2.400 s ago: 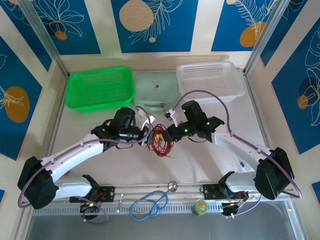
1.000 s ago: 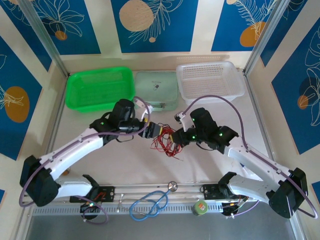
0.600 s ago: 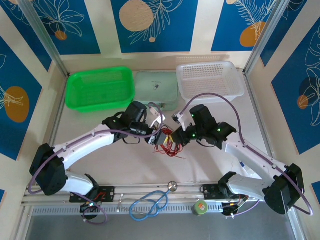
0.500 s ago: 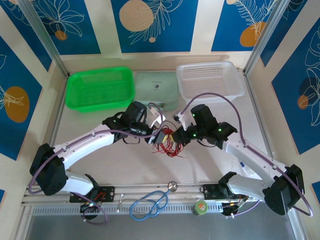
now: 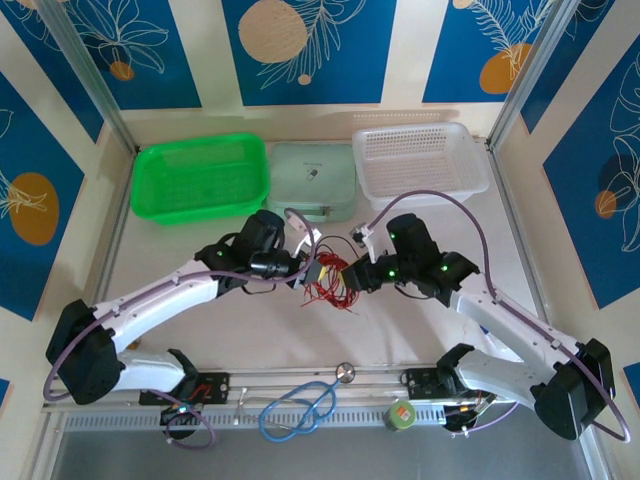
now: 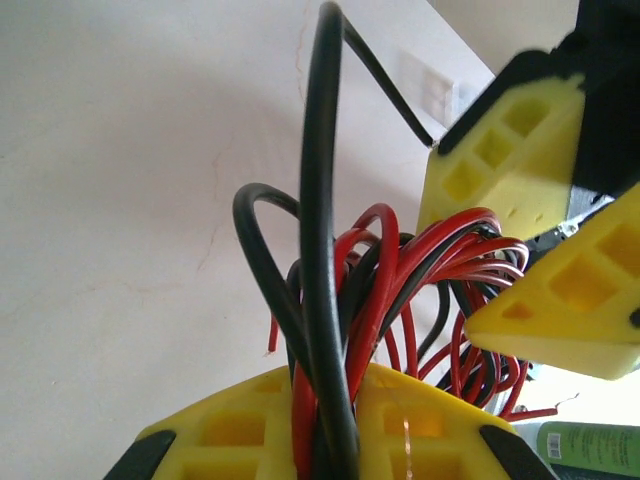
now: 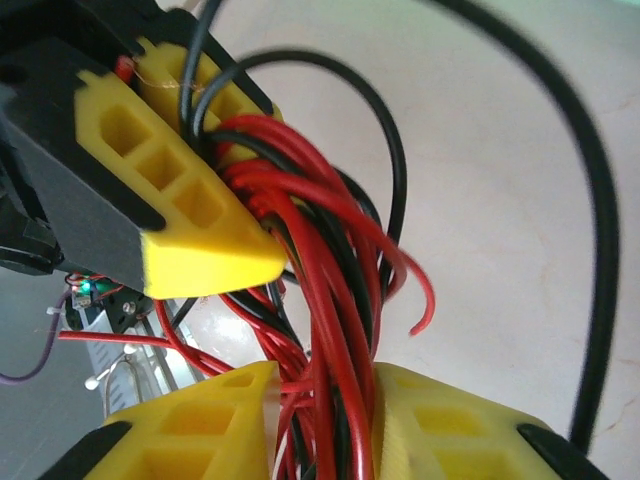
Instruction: Untangle the cables
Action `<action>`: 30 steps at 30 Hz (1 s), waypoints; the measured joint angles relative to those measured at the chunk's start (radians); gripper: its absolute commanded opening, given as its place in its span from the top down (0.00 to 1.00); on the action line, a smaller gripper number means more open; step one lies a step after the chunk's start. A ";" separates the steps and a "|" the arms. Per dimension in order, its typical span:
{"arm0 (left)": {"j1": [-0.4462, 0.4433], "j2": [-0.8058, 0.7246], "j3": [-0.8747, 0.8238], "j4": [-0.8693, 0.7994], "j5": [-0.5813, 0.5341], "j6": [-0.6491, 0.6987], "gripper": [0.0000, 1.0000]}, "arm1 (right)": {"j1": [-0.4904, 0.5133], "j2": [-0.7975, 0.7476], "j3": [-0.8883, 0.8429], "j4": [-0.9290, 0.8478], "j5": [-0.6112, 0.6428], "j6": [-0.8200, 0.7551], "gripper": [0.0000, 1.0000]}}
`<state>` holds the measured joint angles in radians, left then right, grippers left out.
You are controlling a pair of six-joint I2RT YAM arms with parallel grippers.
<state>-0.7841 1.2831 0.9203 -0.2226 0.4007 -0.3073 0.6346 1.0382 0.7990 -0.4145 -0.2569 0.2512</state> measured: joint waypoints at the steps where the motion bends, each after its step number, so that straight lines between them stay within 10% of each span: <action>1: 0.000 -0.005 -0.010 0.014 -0.004 -0.012 1.00 | 0.014 0.008 -0.001 0.005 0.008 0.014 0.72; 7: 0.000 -0.017 -0.058 0.070 -0.016 -0.079 1.00 | 0.105 0.085 -0.002 0.039 0.133 0.083 0.99; 12: 0.001 -0.042 -0.105 0.100 -0.050 -0.134 1.00 | 0.194 0.128 0.009 0.053 0.359 0.182 1.00; 22: 0.000 -0.144 -0.190 0.240 -0.034 -0.292 0.46 | 0.307 0.281 0.138 -0.137 0.955 0.433 1.00; 30: -0.002 -0.182 -0.205 0.224 -0.062 -0.310 0.25 | 0.313 0.309 0.149 -0.195 1.056 0.399 1.00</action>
<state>-0.7860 1.1015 0.7151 0.0010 0.3389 -0.6170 0.9478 1.3476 0.9482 -0.6094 0.7994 0.6506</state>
